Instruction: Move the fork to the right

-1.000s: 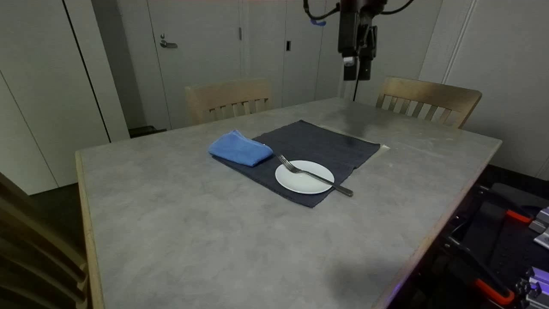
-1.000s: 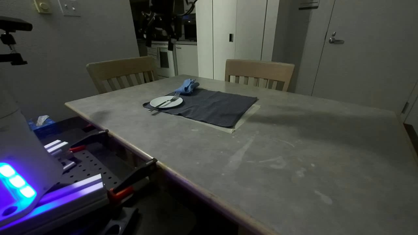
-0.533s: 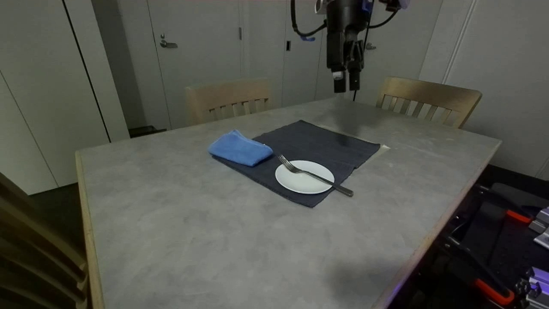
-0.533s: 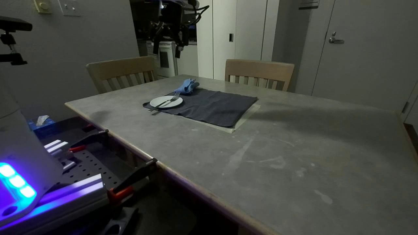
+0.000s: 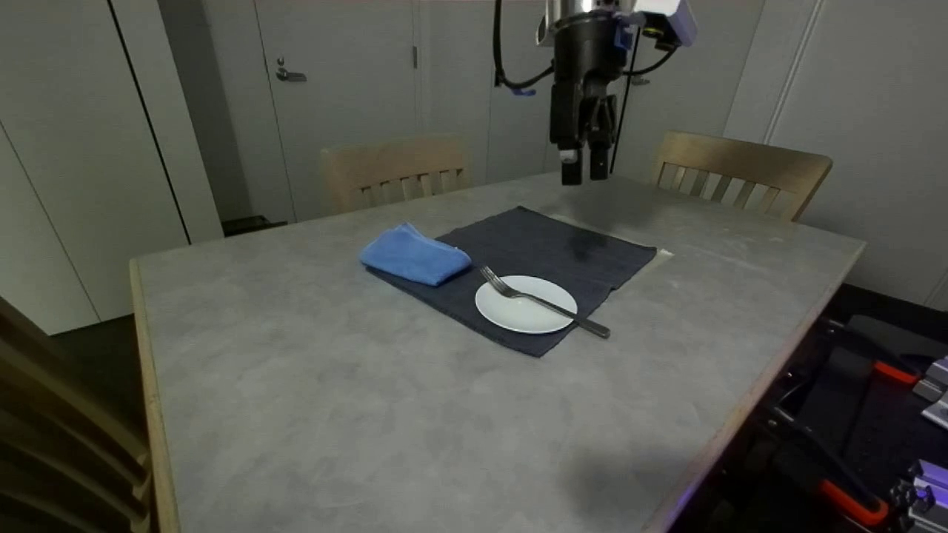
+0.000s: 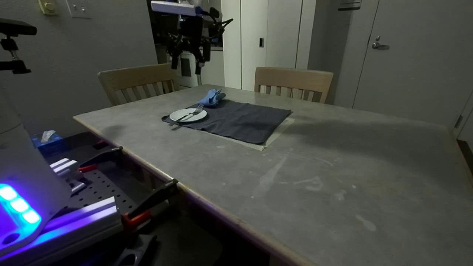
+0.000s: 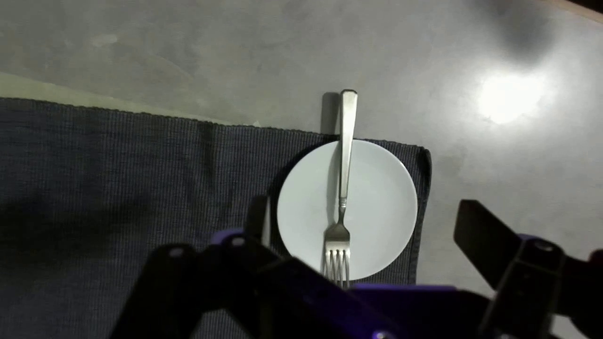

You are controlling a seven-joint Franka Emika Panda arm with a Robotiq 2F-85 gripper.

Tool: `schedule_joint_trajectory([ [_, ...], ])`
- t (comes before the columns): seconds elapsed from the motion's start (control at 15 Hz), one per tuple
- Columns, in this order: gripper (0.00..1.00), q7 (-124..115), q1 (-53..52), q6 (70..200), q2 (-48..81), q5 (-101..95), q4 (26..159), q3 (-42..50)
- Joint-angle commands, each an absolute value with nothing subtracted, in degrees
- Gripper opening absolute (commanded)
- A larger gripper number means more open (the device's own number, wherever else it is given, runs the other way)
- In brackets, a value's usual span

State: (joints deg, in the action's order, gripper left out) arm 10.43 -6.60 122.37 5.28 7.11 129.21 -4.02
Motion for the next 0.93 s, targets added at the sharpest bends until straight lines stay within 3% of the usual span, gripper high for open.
schedule_joint_trajectory([
  [0.0,1.00,14.16,-5.89,130.34,7.34,10.95,132.20,-5.42],
  [0.33,1.00,16.55,-5.43,141.04,12.42,11.09,133.34,-6.73],
  [0.87,1.00,11.78,-6.96,139.77,12.06,4.89,133.27,-6.49],
])
